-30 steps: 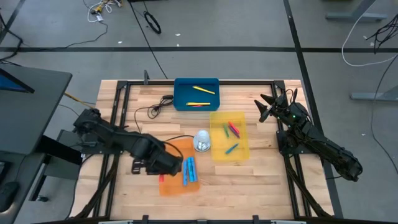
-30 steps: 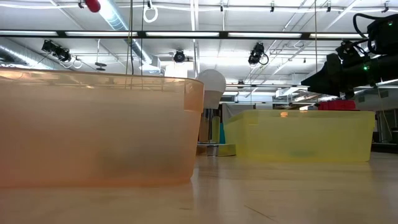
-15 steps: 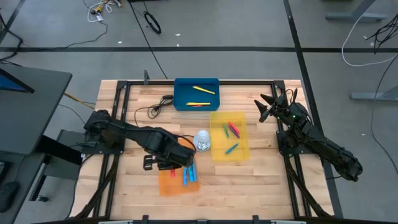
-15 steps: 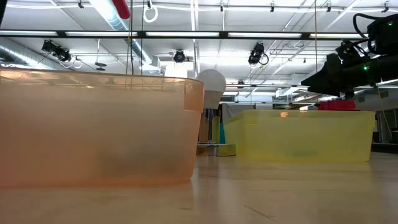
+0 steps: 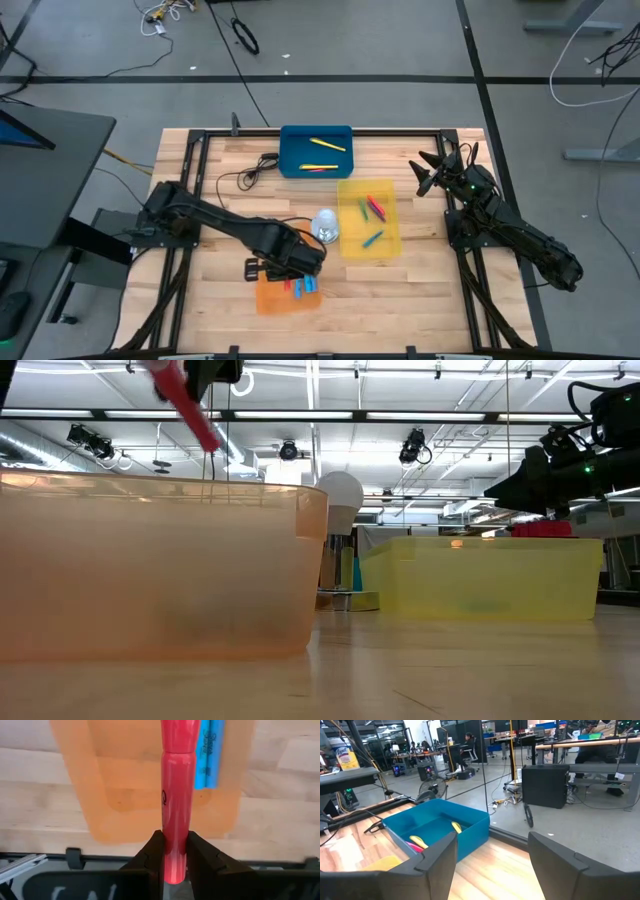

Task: Pick & Place Markers
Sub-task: Put the pink highlighter pen into the orange bin

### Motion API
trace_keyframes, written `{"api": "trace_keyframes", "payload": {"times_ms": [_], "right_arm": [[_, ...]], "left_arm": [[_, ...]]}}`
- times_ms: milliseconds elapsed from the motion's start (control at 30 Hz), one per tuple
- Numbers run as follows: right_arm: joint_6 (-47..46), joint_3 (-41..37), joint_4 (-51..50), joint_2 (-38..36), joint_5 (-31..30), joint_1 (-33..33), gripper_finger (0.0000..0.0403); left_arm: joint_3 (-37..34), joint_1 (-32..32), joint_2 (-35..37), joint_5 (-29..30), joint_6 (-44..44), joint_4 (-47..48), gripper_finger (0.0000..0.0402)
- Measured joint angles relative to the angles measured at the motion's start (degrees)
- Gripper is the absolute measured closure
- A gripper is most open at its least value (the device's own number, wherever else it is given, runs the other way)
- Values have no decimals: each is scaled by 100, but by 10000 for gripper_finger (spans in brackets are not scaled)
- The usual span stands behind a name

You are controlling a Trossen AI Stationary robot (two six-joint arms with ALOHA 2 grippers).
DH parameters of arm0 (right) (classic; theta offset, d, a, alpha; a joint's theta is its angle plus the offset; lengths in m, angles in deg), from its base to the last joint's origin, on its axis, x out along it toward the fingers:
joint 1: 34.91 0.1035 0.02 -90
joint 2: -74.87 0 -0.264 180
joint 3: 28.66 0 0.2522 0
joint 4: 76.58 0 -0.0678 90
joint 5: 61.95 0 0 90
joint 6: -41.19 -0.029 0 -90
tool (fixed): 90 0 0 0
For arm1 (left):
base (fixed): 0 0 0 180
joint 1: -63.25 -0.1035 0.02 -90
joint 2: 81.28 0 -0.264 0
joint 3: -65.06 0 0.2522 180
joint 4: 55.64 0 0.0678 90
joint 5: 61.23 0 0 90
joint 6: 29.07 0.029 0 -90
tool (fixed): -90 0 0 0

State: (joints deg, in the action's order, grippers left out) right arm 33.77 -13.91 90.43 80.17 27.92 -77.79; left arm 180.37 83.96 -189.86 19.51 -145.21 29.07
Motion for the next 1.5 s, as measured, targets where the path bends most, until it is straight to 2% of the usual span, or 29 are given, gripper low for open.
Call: {"api": "trace_keyframes", "payload": {"times_ms": [333,900,1100,1500], "right_arm": [[0,0,0,0,-1,0,158],[1,0,0,0,-3,0,158],[0,0,-2,0,-1,0,158],[0,0,0,0,-1,0,158]], "left_arm": [[-625,2,-104,43,-50,-540,344],[-643,78,-911,-34,24,-960,344],[-1152,107,-944,-195,-24,-1767,344],[-1607,96,-939,-389,39,-2260,344]]}}
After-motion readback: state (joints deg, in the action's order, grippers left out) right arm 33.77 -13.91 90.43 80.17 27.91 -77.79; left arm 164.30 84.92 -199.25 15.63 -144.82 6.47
